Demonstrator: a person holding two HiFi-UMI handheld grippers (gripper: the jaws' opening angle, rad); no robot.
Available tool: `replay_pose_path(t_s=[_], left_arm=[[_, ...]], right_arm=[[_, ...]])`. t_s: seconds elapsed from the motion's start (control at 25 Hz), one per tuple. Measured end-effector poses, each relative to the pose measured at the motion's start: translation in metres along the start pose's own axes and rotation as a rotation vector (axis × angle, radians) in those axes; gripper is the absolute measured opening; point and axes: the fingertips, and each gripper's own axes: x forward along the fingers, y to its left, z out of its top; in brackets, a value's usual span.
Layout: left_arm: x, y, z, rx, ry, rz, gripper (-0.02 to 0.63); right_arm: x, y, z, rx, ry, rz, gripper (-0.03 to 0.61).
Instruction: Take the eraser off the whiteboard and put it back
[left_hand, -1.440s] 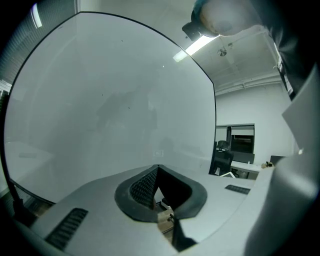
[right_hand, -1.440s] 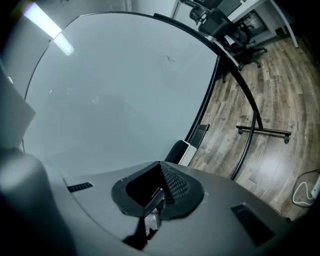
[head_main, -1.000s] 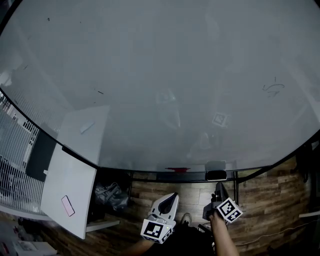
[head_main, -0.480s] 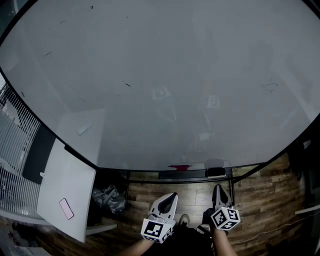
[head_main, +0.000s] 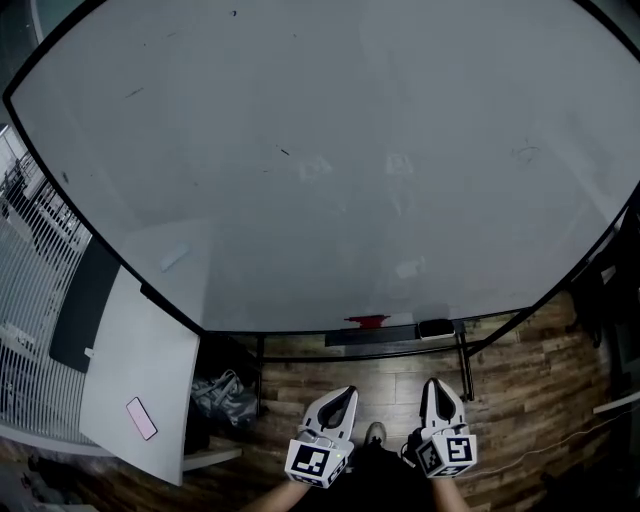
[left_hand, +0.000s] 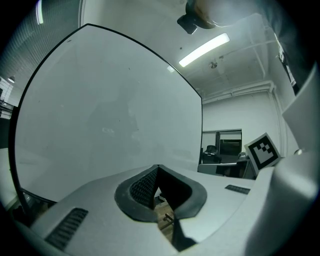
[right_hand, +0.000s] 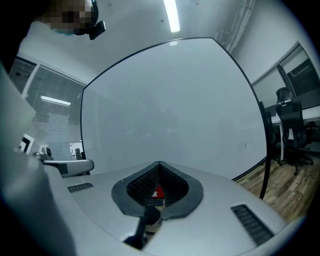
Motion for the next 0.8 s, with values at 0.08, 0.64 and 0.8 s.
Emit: replay_pose_path(t_s=[0.08, 0.64, 0.8], left_arm=[[-0.008, -0.003, -0.005, -0.005, 0.013, -0.005, -0.002], [-0.030, -0.001, -0.010, -0.001, 0.016, -0.012, -0.002], [-0.033, 0.004, -0.007, 0.002, 0.005, 0.000, -0.002]], right_arm=[[-0.015, 0.012, -0.001, -0.019, 0.013, 0.003, 0.014], [-0.044, 0.054, -0.017, -0.058, 0.061, 0.043, 0.014], [-0.040, 0.061, -0.011, -0.055, 0.049, 0.059, 0.014]])
